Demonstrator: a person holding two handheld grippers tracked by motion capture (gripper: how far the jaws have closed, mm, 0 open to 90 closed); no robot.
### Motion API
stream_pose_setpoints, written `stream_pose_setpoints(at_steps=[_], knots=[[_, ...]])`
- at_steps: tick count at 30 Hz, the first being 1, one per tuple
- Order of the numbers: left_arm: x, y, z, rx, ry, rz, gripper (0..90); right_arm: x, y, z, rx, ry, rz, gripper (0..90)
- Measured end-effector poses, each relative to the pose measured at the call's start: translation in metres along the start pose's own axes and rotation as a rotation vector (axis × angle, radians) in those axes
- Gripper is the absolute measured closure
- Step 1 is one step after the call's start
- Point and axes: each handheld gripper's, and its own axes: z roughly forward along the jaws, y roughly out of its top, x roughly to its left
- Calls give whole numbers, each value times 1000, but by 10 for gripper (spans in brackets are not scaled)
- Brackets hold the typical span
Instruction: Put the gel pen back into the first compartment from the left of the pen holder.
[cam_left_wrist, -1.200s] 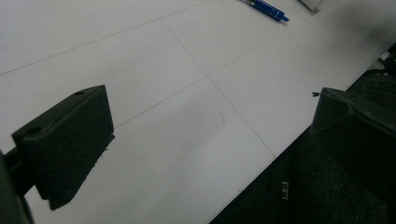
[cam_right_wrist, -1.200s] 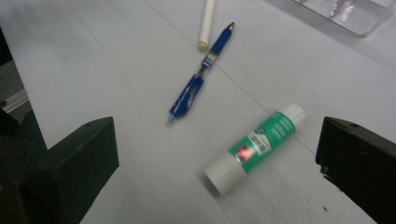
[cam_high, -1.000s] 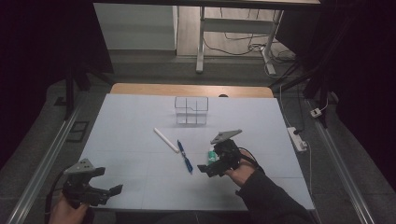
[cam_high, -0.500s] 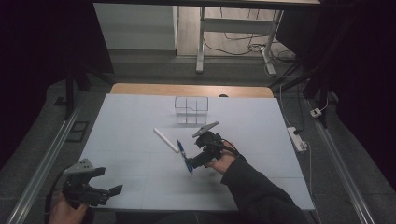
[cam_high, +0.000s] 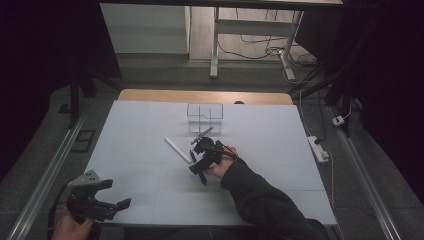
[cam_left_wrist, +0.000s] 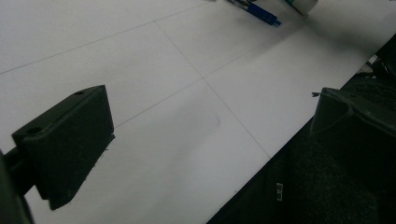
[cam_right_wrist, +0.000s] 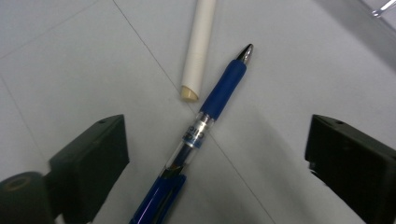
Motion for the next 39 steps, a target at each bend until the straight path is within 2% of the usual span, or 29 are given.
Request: stream_pose_setpoints(at_steps=[3,5,6,8,10,17,19,22,23,27,28,29,33,39], knots=[[0,0,0,0,-3,1,0,-1,1,5,17,6,-10,208],[-1,0,0,0,-4,3,0,-2,2,7,30,6,-35,289],[-1,0,0,0,-4,4,0,-1,3,7,27,8,-23,315],[-1,0,0,1,-5,5,0,-2,3,8,39,9,-48,401],[-1,0,0,1,-6,5,0,-1,5,9,48,7,-48,461],[-1,0,0,3,-7,6,0,0,7,11,75,23,-54,595],[-1,0,0,3,-6,8,0,0,8,11,78,27,-35,632],[-1,0,0,4,-6,9,0,0,9,11,85,25,19,662],[-1,0,0,4,-7,9,0,0,10,11,86,25,51,674],[-1,0,0,4,-7,10,0,-2,11,11,91,27,114,723],[-1,0,0,5,-8,10,0,-3,10,11,91,23,114,737],[-1,0,0,5,-8,10,0,-3,11,11,90,28,138,747],[-1,0,0,6,-9,11,0,-4,11,11,96,23,172,779],[-1,0,0,6,-10,12,0,-5,12,11,102,13,218,791]])
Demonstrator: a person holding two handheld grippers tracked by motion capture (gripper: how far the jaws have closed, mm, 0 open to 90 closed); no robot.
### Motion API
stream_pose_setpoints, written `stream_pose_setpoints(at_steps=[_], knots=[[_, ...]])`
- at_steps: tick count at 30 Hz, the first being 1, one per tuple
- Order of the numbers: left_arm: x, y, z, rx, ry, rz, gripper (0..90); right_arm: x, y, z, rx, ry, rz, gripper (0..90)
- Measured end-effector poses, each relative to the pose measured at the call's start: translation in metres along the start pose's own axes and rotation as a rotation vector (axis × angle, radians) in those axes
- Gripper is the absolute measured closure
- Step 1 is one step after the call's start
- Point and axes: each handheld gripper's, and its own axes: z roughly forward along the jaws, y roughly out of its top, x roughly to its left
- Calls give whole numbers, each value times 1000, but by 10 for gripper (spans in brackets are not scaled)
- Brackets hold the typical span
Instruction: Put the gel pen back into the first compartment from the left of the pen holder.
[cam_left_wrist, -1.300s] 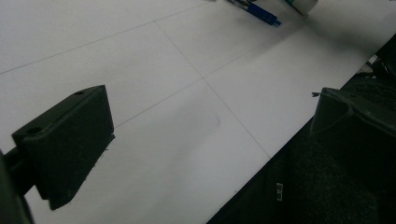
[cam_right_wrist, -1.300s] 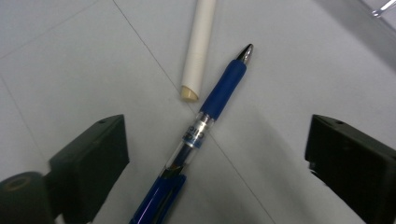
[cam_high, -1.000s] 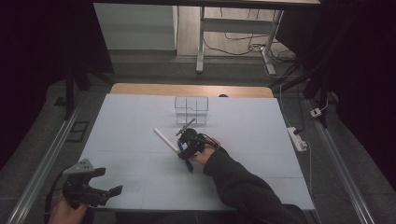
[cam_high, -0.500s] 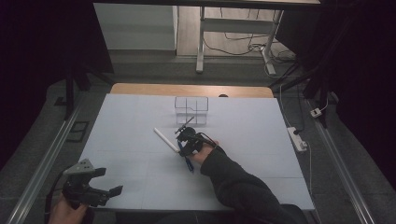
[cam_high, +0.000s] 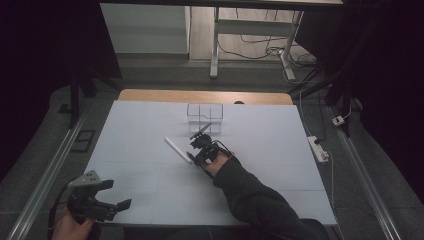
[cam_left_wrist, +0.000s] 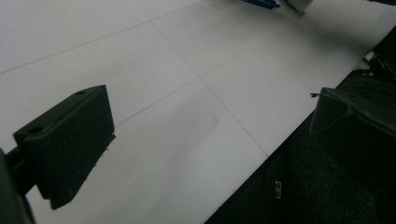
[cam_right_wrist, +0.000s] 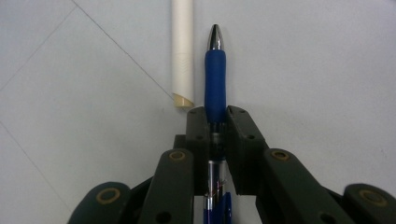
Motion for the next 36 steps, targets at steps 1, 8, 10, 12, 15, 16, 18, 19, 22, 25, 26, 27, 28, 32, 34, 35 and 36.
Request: stream_pose_setpoints(at_steps=[1,8,10,12,15,16,18,19,22,25,26,27,28,32,34,35,36], knots=[[0,0,0,0,0,0,0,0,0,0,-3,-6,5,791],[0,0,0,0,-1,0,0,-6,2,-10,-61,-8,20,792],[0,0,0,0,-2,1,0,-8,3,-14,-85,-7,14,792],[0,0,0,-1,-2,1,0,-10,4,-19,-112,-8,9,792],[0,0,0,-2,-3,1,0,-12,5,-25,-149,-14,-8,793],[0,0,0,-1,-3,1,0,-13,5,-27,-162,-11,-11,793],[0,0,0,-1,-3,2,0,-14,7,-32,-187,-10,-23,793],[0,0,0,-1,-3,2,1,-14,7,-35,-205,-9,-28,794],[0,0,0,-1,-4,1,0,-14,10,-43,-247,-5,-58,793],[0,0,0,-1,-5,1,1,-13,12,-50,-292,-15,-92,793],[0,0,0,-1,-5,1,1,-13,13,-53,-306,-13,-104,793],[0,0,0,-1,-5,1,1,-13,14,-55,-319,-15,-109,793],[0,0,0,-1,-5,0,1,-13,15,-58,-336,-18,-115,793],[0,0,0,0,-3,-2,1,-14,18,-66,-396,-31,-131,794],[0,0,0,0,-3,-2,1,-16,21,-70,-429,-31,-131,793],[0,0,0,0,-3,-3,1,-17,23,-72,-437,-33,-135,793],[0,0,0,0,-3,-3,1,-17,25,-74,-451,-30,-131,793]])
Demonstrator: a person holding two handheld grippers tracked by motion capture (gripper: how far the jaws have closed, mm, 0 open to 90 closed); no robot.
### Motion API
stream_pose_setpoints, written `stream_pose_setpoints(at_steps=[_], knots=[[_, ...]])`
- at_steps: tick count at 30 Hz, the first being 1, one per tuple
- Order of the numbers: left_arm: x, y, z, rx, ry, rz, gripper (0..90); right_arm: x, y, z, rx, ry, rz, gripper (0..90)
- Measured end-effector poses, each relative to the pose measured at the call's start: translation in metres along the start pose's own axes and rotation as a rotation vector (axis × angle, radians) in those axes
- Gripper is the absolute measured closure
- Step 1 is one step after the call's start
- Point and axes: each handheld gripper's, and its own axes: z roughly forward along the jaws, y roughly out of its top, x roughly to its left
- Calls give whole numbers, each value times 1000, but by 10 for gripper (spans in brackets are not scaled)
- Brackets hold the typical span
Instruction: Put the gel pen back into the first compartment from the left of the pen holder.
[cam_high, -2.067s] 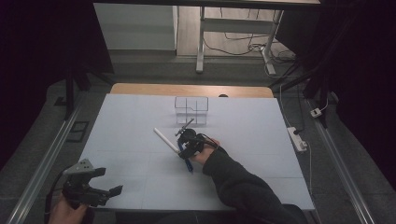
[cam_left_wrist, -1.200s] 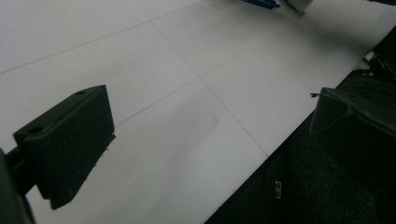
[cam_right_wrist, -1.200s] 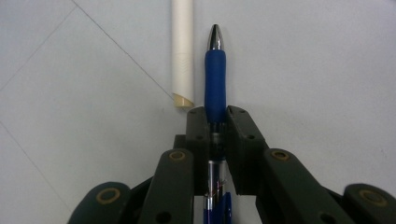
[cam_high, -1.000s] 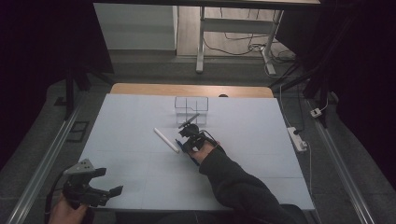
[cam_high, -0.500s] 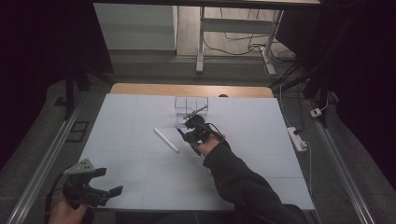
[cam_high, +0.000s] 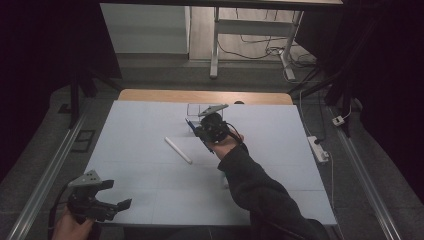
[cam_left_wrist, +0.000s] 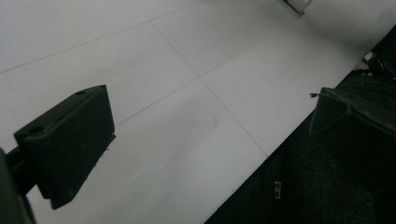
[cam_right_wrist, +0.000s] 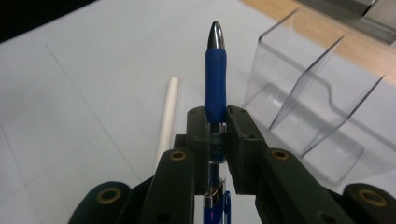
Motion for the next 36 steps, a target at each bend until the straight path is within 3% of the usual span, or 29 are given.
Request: stream_pose_setpoints(at_steps=[2,15,36], knots=[[0,0,0,1,-1,0,1,-4,8,-2,-41,2,2,793],[0,0,0,2,-3,-2,3,-15,29,2,-144,-22,-6,793],[1,0,0,2,-3,-8,3,-36,59,28,-229,-55,3,793]])
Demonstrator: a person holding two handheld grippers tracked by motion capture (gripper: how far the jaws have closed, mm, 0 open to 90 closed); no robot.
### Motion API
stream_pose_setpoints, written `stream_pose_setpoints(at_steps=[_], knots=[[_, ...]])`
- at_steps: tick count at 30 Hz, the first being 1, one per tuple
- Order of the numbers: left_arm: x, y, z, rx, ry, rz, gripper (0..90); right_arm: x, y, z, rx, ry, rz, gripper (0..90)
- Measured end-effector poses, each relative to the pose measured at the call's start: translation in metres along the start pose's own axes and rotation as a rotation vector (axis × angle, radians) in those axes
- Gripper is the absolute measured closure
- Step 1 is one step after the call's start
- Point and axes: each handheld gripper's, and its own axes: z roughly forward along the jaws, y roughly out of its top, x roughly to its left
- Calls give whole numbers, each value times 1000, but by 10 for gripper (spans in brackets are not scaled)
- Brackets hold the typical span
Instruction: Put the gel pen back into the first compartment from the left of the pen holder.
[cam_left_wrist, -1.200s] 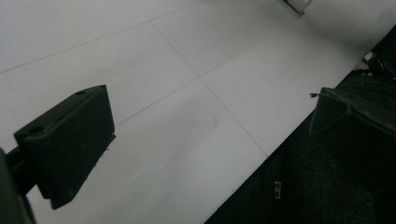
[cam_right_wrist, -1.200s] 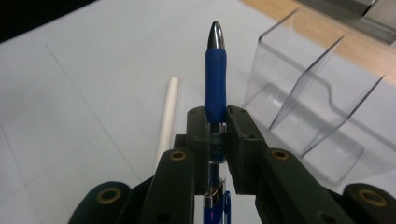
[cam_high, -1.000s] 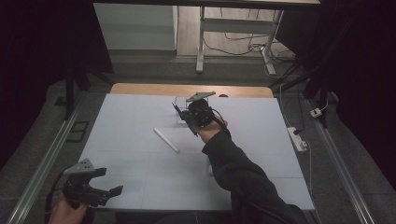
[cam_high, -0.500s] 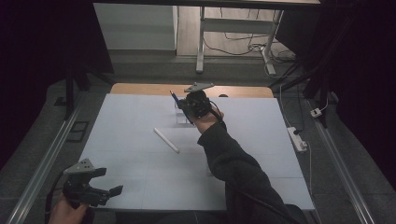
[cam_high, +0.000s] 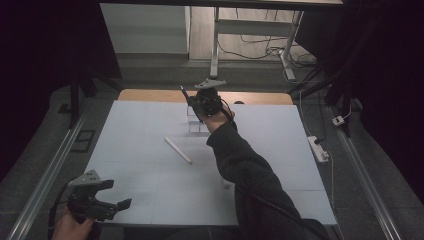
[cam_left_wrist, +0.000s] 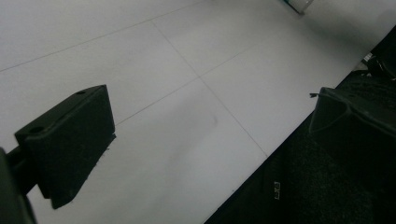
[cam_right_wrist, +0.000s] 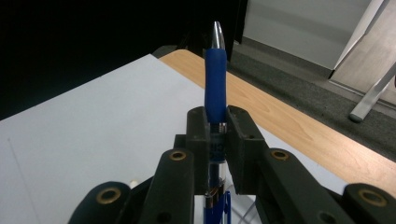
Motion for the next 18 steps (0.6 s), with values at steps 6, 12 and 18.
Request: stream_pose_setpoints(at_steps=[6,12,18], knots=[[0,0,0,-2,-2,-1,3,-6,3,8,-14,-9,13,793],[1,0,0,-1,-4,-3,3,-11,6,18,-30,-23,28,793],[1,0,0,0,-4,-1,3,-14,12,24,-49,-32,40,793]])
